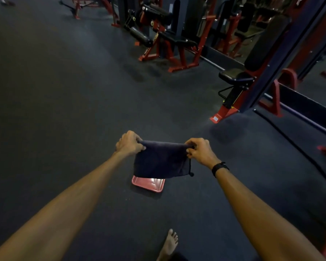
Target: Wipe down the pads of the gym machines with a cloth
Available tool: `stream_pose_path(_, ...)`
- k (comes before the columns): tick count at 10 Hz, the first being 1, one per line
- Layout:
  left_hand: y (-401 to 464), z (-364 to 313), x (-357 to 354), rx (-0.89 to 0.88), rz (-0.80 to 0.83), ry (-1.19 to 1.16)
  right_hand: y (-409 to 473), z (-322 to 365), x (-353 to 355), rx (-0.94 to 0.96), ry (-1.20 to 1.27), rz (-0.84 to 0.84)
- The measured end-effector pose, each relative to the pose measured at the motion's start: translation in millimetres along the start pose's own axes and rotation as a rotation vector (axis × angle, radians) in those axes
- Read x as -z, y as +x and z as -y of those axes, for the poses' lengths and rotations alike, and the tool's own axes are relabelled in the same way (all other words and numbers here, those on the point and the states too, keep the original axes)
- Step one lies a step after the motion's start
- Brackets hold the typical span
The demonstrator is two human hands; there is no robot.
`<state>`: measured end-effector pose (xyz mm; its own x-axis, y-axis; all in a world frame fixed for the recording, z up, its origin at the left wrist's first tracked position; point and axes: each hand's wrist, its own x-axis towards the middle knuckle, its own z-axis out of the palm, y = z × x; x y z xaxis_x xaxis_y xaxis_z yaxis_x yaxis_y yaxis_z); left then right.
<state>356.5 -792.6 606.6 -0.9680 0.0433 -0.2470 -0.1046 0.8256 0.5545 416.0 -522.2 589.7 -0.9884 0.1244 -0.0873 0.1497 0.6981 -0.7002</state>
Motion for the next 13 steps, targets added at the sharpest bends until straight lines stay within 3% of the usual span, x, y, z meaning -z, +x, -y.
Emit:
stream_pose_path(4,112,-29,-15,0.142,0.031,0.061,114,-29,-7,-0.023,0.026,0.116)
stream_pose_path(7,176,-25,-14,0.077,0.097,0.081,150,-27,-20,-0.129,0.035,0.071)
stream_pose_path(8,189,-23,-11,0.068,0.097,0.079,161,-17,-21,-0.135,0.003,0.053)
stream_pose_path(10,200,4,-13,0.125,0.226,0.153,169,-14,-28,-0.18,-0.162,0.186)
stream_pose_path(12,202,12,-18,0.158,0.313,0.015,166,-9,-34,-0.252,-0.132,0.286)
stream_pose_path(13,199,5,-19,0.211,0.334,-0.204,167,0,-38,-0.292,-0.053,0.267)
